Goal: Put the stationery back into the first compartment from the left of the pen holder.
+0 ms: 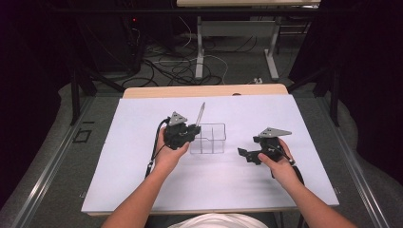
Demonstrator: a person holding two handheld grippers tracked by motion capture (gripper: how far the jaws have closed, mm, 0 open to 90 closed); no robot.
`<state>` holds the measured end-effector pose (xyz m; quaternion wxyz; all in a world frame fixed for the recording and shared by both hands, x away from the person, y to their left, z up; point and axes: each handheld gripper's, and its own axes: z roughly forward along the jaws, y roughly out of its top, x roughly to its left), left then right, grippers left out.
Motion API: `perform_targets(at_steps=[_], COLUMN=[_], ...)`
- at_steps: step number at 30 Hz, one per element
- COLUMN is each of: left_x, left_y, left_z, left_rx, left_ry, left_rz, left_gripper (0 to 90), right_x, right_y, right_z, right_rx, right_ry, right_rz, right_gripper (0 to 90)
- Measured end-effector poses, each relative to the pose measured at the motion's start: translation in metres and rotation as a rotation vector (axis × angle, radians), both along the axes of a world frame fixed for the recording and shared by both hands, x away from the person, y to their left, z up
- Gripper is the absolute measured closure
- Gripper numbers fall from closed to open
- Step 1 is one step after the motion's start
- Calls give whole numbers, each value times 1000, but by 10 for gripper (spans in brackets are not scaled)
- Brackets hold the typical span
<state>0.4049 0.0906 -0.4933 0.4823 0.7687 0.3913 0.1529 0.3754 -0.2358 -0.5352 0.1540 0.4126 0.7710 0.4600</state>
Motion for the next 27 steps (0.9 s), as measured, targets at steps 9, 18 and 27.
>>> perform_targets(at_steps=[9, 18, 27], left_x=[-8, -18, -36], left_y=[15, 42, 76], left_z=[9, 18, 19], left_rx=[-21, -45, -62], left_ry=[-43, -59, -78], left_rz=[-4, 35, 52], left_gripper=[645, 375, 233], right_x=[0, 0, 0], right_y=[1, 1, 0], right_z=[-1, -1, 0], right_rx=[0, 4, -1], right_ry=[7, 10, 1], right_rz=[4, 0, -11], right_gripper=[135, 135, 134])
